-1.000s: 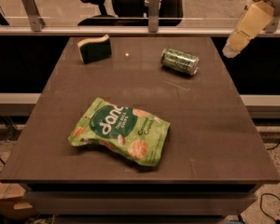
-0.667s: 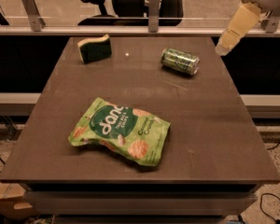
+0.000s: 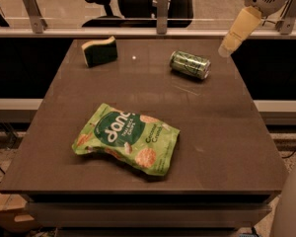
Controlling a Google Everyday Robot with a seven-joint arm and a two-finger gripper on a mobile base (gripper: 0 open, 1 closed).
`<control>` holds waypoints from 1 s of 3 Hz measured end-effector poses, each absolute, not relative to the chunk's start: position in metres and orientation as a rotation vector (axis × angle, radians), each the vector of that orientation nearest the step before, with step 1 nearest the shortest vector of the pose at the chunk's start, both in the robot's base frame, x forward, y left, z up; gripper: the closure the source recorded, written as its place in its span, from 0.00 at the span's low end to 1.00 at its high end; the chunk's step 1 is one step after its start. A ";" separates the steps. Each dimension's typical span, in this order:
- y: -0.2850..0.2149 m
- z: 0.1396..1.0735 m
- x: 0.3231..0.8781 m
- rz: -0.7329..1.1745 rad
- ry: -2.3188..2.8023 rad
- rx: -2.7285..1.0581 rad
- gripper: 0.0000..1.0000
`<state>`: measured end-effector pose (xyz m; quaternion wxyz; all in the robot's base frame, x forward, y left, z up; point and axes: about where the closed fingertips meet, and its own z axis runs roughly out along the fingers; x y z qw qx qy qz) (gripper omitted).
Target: Place green can upright
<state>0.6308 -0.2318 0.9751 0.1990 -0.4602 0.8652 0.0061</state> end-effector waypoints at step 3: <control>-0.205 0.974 0.640 -0.100 2.535 -1.231 0.00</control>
Offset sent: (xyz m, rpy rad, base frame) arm -0.0053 0.0251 0.0047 -0.1350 0.0804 -0.1260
